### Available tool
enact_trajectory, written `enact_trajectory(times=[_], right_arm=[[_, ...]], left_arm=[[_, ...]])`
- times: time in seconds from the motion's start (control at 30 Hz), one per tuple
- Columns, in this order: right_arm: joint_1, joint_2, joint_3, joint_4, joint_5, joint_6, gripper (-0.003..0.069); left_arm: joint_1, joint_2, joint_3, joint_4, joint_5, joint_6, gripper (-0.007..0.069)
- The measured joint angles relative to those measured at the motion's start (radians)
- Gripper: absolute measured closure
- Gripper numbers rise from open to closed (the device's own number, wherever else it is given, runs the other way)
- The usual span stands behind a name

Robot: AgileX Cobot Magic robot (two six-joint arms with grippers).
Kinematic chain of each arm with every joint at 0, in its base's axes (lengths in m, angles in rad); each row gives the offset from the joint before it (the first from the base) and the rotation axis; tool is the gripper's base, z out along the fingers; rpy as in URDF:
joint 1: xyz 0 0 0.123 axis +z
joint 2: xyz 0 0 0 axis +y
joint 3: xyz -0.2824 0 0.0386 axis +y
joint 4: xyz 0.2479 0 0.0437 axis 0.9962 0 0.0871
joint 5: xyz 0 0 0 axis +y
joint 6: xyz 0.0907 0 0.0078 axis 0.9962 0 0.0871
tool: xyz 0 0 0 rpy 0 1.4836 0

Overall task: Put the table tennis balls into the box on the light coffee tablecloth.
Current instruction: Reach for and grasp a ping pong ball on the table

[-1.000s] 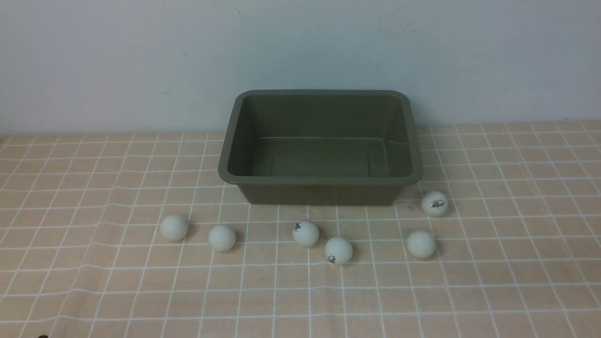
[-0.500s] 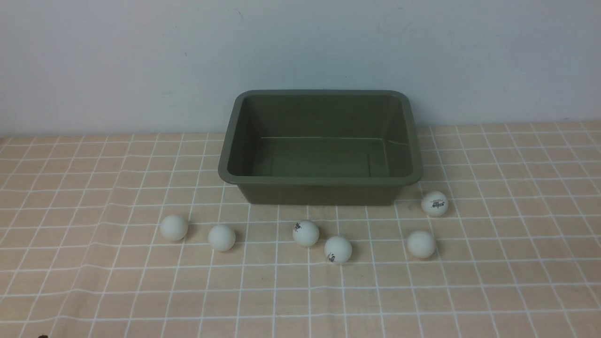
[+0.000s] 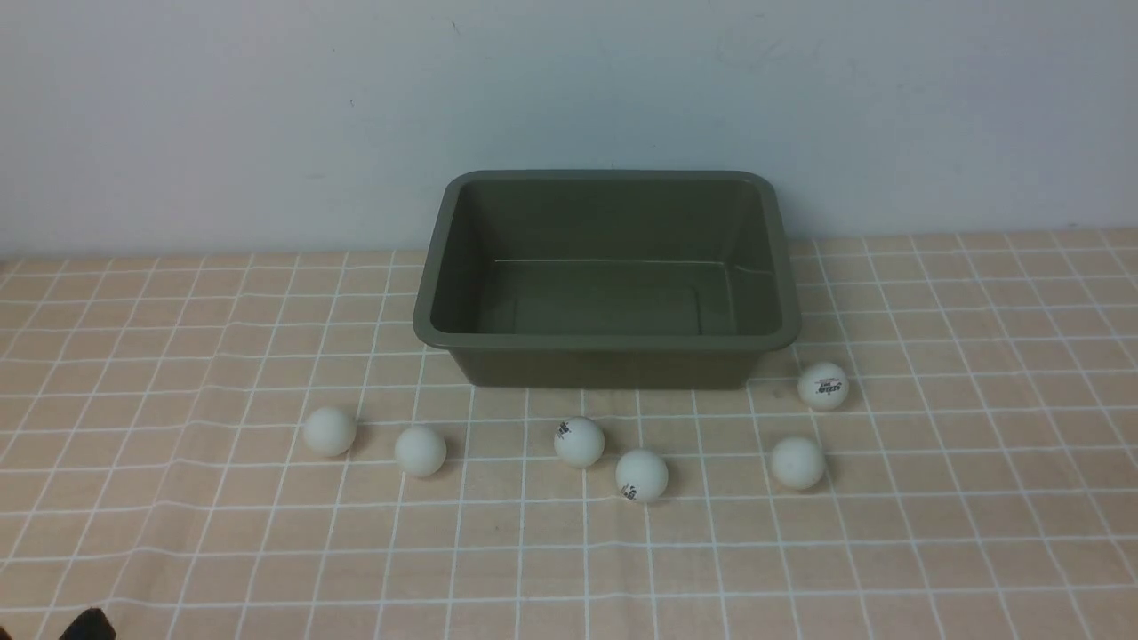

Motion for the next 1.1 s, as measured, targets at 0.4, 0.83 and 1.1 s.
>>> enact_trajectory(times=[0.4, 0.83, 1.1], right_arm=[[0.0, 0.0, 0.0, 0.007, 0.013, -0.037, 0.0169], [0.0, 0.0, 0.0, 0.007, 0.02, -0.069, 0.0169], [0.0, 0.0, 0.0, 0.007, 0.043, -0.069, 0.0169]], left_arm=[[0.0, 0.0, 0.002, -0.246, -0.147, -0.042, 0.0209], [0.0, 0.0, 0.002, -0.251, -0.169, -0.042, 0.0209], [0.0, 0.0, 0.002, -0.251, -0.169, -0.042, 0.0209]])
